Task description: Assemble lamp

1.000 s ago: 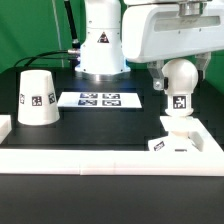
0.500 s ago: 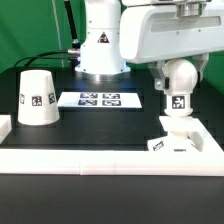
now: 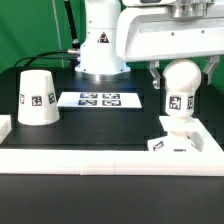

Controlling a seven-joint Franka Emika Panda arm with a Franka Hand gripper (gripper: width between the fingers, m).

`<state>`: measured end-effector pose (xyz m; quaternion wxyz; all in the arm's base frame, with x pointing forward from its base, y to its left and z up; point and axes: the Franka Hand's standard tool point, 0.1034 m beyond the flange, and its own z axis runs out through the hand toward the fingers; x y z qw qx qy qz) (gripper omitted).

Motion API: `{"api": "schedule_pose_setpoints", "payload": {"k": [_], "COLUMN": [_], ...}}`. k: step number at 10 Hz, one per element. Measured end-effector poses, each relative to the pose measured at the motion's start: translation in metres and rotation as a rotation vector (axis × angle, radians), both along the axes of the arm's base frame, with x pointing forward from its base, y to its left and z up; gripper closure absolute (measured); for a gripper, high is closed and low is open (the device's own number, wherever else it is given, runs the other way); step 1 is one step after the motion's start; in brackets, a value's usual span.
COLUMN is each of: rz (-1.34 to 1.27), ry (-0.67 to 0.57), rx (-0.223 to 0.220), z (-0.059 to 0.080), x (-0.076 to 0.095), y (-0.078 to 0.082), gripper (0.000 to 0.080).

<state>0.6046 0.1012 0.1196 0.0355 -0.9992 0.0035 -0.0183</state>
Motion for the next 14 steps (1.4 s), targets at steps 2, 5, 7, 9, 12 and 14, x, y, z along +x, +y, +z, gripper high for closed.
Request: {"api": "schedule_pose_setpoints", "payload": {"k": [2,5,7,9,12,14], "rz": [-0.077,-0.259,-0.378,-0.58,-0.841,-0.986], "ry": [-0.012,0.003,0.012,0.038,0.072,0.098], "rx": [0.008,0.019,0.027,0.06,0.089,0.105], "z": [0.0007,0.0007,0.0007,0.0,-0.0005,-0.0007], "x": [0.005,0.0048,0.0047,0.0041,0.0038,0.003], "y": [-0.0003,0.0006,0.001,-0.0004,0.001,0.0022], "gripper": [0.0222,0.022,0.022,0.022,0.022,0.022]}}
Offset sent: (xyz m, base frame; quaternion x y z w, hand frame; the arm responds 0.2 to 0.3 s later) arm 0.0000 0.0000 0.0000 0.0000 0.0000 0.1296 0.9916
